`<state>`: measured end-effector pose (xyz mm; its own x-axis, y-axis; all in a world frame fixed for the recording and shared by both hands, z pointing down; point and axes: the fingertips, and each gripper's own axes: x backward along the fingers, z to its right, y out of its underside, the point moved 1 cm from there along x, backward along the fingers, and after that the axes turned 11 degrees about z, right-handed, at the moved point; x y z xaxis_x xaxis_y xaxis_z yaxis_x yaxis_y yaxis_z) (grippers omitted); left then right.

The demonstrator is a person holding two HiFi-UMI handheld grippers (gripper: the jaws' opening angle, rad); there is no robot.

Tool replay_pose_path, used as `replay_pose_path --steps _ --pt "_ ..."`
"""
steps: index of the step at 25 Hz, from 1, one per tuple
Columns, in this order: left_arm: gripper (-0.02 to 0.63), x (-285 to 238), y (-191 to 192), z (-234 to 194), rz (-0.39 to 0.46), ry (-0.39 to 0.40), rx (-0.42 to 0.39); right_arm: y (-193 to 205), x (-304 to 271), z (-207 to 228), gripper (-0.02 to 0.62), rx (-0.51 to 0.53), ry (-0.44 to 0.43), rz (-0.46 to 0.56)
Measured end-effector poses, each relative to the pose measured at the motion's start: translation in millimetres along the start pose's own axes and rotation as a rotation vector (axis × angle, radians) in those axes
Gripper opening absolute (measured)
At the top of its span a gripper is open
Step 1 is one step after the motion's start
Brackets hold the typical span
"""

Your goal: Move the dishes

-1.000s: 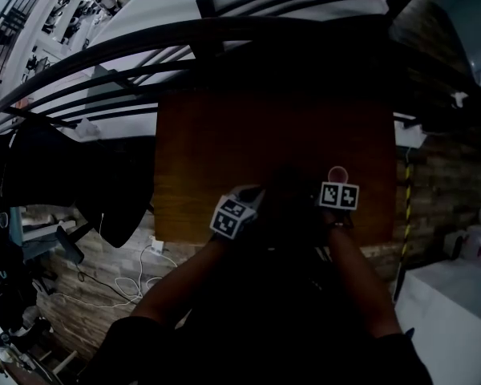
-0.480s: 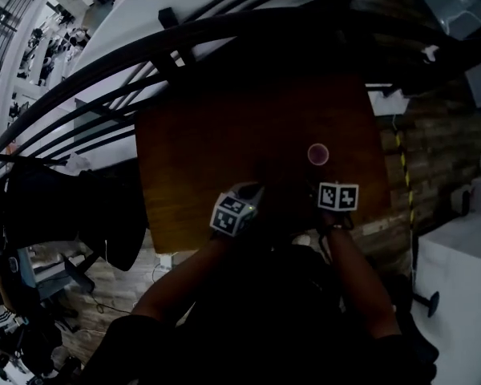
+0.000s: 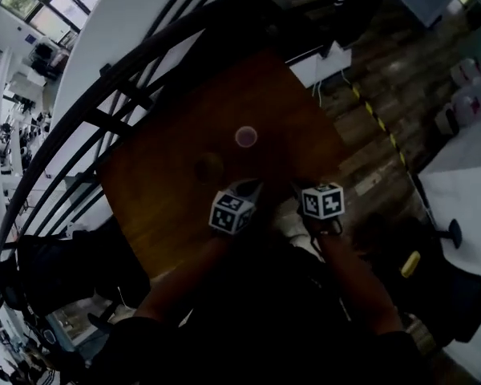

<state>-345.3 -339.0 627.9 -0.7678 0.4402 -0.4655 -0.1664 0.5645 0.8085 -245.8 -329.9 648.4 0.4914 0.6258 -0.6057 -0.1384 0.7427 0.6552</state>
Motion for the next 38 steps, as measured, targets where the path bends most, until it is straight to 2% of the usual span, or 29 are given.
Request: replay_pose_path --steps 4,10,19,28,38 --pt "-0.009 -50.2 -2.0 71.9 -0.016 0.097 -0.085 17.8 67.8 50.4 0.011 -0.054 0.075 0.072" --pt "-0.009 -115.2 13.3 195.2 -0.078 0.261 -0.196 65.7 170.5 124.9 0.011 -0.168 0.187 0.166" --pt "-0.009 -177.2 37.3 370.5 -0.186 0.559 -0.388 140.6 317.3 201.2 0.011 -0.364 0.399 0.35" --pt "-0.009 -225.1 87.6 485.6 -0.322 0.816 -0.499 223.8 405.1 258.2 0.011 -0.595 0.59 0.465" --pt "-0.009 -292.1 110.1 579.6 -0.447 1.077 -0.568 250.2 476.1 314.2 0.011 -0.734 0.829 0.552"
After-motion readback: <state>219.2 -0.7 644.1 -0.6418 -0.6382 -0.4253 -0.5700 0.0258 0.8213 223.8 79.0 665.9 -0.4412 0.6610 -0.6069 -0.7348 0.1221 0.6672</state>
